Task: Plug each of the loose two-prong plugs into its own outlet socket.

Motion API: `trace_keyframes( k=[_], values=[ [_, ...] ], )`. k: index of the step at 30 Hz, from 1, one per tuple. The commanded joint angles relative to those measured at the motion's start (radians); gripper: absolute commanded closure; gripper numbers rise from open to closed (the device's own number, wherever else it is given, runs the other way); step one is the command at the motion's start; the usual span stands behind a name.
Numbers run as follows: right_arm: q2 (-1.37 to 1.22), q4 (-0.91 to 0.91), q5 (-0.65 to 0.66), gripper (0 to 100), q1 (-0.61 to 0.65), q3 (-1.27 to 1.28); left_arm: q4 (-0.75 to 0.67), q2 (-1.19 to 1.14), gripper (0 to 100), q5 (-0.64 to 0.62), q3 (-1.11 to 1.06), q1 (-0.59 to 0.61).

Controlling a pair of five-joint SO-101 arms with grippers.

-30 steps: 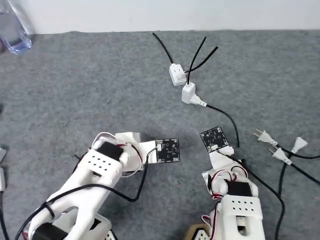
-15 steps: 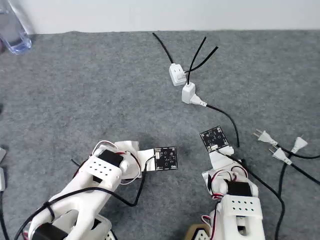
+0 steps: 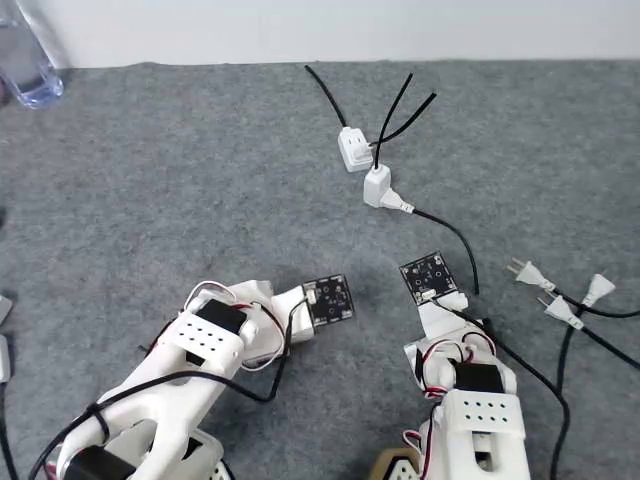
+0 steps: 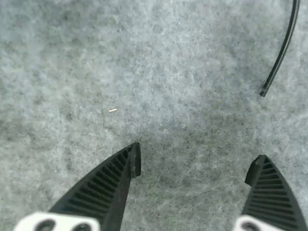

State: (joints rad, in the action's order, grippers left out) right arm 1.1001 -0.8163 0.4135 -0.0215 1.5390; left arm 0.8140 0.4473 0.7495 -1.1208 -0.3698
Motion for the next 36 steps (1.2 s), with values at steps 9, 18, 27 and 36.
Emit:
trace_keyframes(
  k=[9,18,27,36],
  values=[
    [0.010,0.022,-0.009,66.0,-0.002,-0.015,0.101,0.017,55,-0.029,0.102,-0.044],
    [0.010,0.022,-0.009,66.0,-0.002,-0.015,0.212,0.017,55,-0.034,0.168,-0.129],
    [0.010,0.022,-0.009,66.0,-0.002,-0.014,0.087,0.009,55,-0.029,0.081,-0.118],
    [0.010,0.022,-0.009,66.0,-0.001,-0.014,0.044,0.005,55,0.060,0.035,-0.021]
  ],
)
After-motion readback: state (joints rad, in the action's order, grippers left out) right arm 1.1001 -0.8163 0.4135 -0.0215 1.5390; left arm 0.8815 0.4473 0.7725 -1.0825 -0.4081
